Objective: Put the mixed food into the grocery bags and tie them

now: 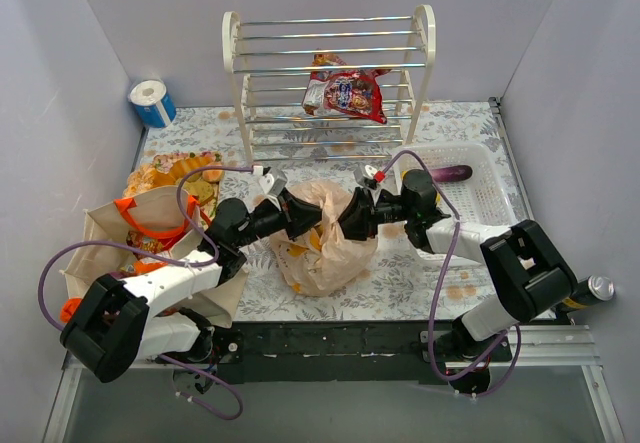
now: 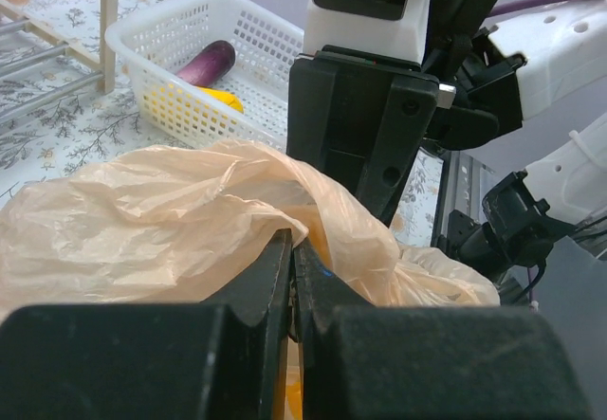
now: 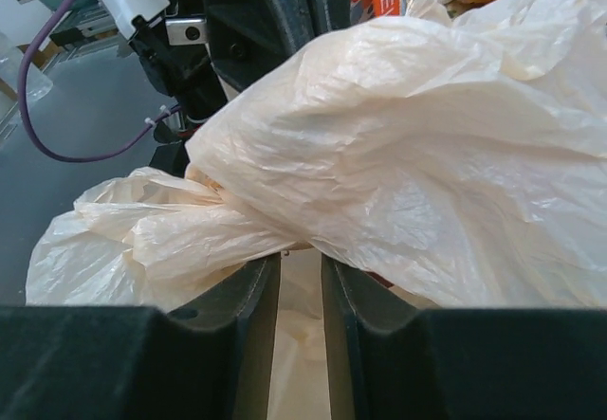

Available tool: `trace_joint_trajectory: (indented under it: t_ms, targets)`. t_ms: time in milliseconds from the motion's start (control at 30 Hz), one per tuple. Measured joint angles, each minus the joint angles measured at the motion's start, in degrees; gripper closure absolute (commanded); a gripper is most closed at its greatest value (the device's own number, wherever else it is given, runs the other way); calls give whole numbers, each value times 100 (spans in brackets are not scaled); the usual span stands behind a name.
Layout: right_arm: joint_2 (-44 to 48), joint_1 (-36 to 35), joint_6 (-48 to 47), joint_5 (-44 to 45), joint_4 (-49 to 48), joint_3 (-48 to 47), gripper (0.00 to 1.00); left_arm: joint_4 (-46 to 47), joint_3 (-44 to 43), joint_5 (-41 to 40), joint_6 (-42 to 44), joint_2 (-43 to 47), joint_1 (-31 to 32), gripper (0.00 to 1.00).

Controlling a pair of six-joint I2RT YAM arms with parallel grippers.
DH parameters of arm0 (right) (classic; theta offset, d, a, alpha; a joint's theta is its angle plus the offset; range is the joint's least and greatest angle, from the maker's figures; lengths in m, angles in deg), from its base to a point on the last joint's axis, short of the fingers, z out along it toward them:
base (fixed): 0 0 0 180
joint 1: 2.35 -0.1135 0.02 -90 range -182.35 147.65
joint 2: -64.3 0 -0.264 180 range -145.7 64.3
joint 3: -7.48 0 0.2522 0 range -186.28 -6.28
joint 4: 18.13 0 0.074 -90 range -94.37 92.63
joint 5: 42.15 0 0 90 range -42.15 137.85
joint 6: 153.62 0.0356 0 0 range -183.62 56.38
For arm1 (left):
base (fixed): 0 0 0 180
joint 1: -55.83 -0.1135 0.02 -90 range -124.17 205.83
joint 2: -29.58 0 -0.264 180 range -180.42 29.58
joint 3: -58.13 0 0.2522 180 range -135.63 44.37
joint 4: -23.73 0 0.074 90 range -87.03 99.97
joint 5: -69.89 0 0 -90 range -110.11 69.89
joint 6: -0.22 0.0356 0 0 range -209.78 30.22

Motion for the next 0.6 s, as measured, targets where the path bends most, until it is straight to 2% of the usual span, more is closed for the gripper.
trace_joint_trajectory:
  t_ms: [167, 233, 300, 333, 433, 600]
  targets:
    - [-46, -55, 295, 238, -516, 42, 53, 376, 107, -90, -219, 0, 2, 100]
    - [-46, -72, 339, 297, -601, 44, 40, 487, 155, -127, -280, 0, 2, 100]
    - [-46, -90, 363, 363, -632, 44, 37, 560, 175, -166, -326, 0, 4, 100]
    - [-48, -98, 363, 404, -658, 46, 32, 599, 186, -184, -352, -2, 7, 100]
    - [-57, -109, 367, 507, -719, 46, 26, 734, 227, -238, -435, -9, 20, 100]
    - [-74, -184, 420, 680, -841, 52, 22, 957, 348, -396, -535, -11, 101, 100]
